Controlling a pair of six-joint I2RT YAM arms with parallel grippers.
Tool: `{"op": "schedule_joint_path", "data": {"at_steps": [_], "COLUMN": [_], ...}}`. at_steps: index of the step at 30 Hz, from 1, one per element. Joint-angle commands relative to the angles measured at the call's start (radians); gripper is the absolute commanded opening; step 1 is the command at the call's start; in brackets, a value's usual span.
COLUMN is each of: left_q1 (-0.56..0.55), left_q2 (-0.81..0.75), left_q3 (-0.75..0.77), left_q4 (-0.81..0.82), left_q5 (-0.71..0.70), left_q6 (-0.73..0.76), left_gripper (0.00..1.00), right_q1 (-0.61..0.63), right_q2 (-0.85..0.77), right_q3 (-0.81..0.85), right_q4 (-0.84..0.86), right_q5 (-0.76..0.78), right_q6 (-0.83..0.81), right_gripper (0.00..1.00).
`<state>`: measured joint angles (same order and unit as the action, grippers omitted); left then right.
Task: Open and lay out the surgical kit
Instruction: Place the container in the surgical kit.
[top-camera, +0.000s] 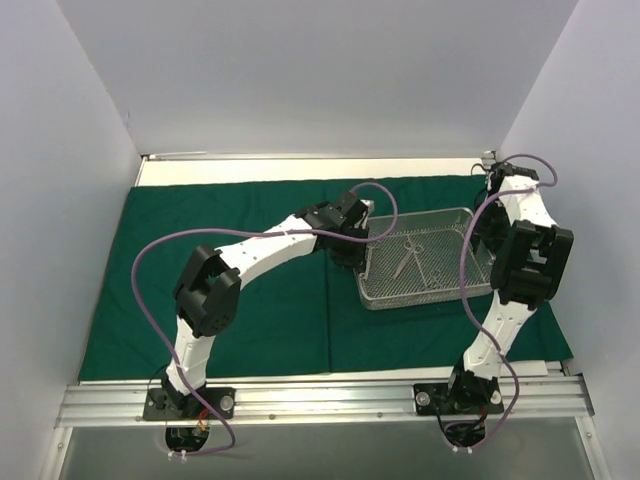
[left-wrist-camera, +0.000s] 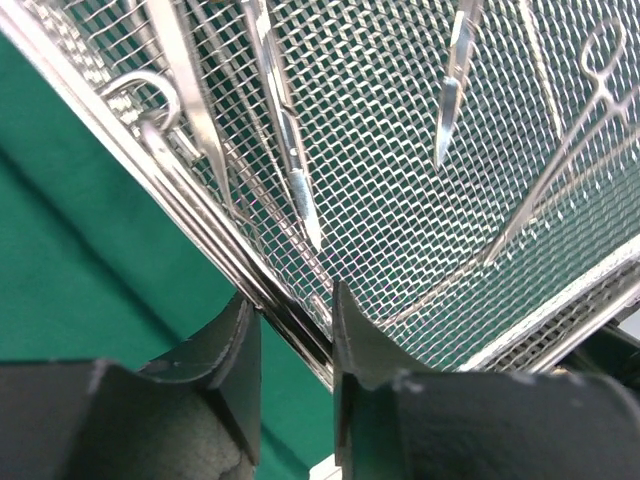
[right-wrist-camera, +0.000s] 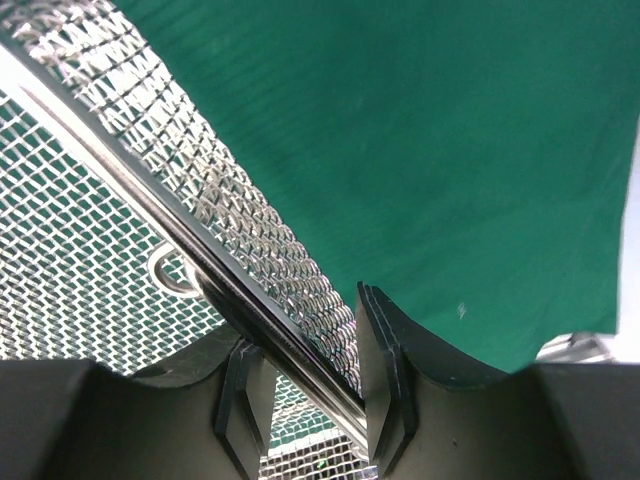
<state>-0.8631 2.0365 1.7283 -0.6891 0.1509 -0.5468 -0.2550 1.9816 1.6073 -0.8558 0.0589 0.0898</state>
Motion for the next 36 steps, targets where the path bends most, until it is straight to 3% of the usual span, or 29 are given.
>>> {"op": "schedule_joint_path", "data": {"at_steps": [1,7,9,10,12,13,15,16,17,20,26,33,36], "left_q1": [-0.218,-0.257,-0.264,-0.269,-0.271,-0.271,-0.272,-0.272,-0.272,-0.272,-0.272,-0.254,-0.192], "left_q2": [-0.142,-0.167,-0.168,-0.167,-0.170,-0.173,-0.177,-0.183,-0.185,-0.182,-0.193,-0.272,-0.335], "left_q3": [-0.013,-0.104,-0.125,-0.130,-0.148,-0.154,-0.177,-0.183,-0.187,-0.190,-0.190,-0.223,-0.266], "left_q4": [-0.090,0.020,0.045,0.051,0.079,0.086,0.111,0.117,0.122,0.132,0.151,0.123,0.129], "left_q5": [0.348,0.386,0.386,0.386,0.397,0.403,0.409,0.411,0.406,0.420,0.428,0.322,0.263], "left_q6": [0.318,0.234,0.219,0.206,0.194,0.183,0.176,0.168,0.166,0.165,0.185,0.223,0.209], "left_gripper": [0.02,0.03,0.08,0.19,0.28,0.32,0.45,0.50,0.63,0.74,0.83,0.86,0.86], "right_q1": [-0.035,-0.036,-0.035,-0.036,-0.039,-0.043,-0.046,-0.046,-0.047,-0.046,-0.044,-0.049,-0.033], "right_q2": [0.043,0.078,0.095,0.095,0.095,0.094,0.094,0.097,0.103,0.109,0.088,0.022,-0.026], "right_q3": [0.146,0.161,0.166,0.163,0.152,0.141,0.138,0.143,0.155,0.181,0.192,0.132,0.102], "right_q4": [0.319,0.367,0.350,0.345,0.345,0.347,0.353,0.350,0.347,0.330,0.314,0.314,0.308], "right_q5": [0.121,0.096,0.113,0.117,0.121,0.122,0.111,0.113,0.113,0.116,0.133,0.145,0.127], "right_q6": [0.214,0.200,0.199,0.199,0.202,0.208,0.212,0.215,0.215,0.217,0.228,0.220,0.229], "right_gripper": [0.00,0.00,0.00,0.01,0.08,0.17,0.25,0.35,0.38,0.48,0.71,0.83,0.86]}}
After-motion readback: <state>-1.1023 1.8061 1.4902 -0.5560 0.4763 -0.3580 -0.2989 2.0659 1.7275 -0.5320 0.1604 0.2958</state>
